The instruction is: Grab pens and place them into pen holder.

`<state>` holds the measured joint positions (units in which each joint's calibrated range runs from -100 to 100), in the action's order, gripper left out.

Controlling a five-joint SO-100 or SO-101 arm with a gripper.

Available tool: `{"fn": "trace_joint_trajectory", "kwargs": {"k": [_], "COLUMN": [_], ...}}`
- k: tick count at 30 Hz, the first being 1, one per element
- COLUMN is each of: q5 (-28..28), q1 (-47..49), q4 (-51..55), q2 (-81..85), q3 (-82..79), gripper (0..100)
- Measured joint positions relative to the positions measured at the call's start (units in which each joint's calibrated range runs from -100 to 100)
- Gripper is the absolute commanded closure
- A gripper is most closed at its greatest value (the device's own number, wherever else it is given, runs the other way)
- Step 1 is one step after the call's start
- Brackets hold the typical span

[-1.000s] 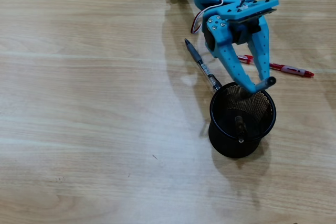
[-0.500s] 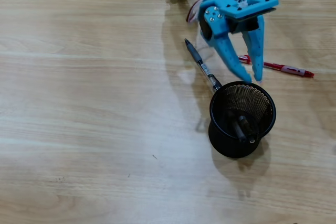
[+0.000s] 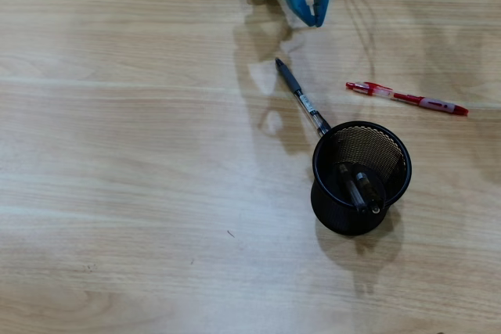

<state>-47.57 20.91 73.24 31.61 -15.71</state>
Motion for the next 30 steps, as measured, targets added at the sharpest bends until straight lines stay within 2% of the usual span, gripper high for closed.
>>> {"fn": "trace_joint_trajectory", "kwargs": {"k": [4, 7, 15, 18, 20, 24, 30], "q5": [-1.04, -2.76, -3.54, -3.54, -3.54, -3.54, -3.54], "q1": [0.48, 0.48, 0.48, 0.48, 0.10, -0.10, 0.19], "q4": [2.59, -0.78, -28.66, -34.27, -35.22, -36.34, -36.34], "q2": [0.34, 0.34, 0.34, 0.00, -1.44, -4.59, -9.43], "q3": [-4.26, -12.51, -38.15, -42.50, -42.68, -42.68, -42.15], "gripper": [98, 98, 98, 97, 93, 79, 77]}}
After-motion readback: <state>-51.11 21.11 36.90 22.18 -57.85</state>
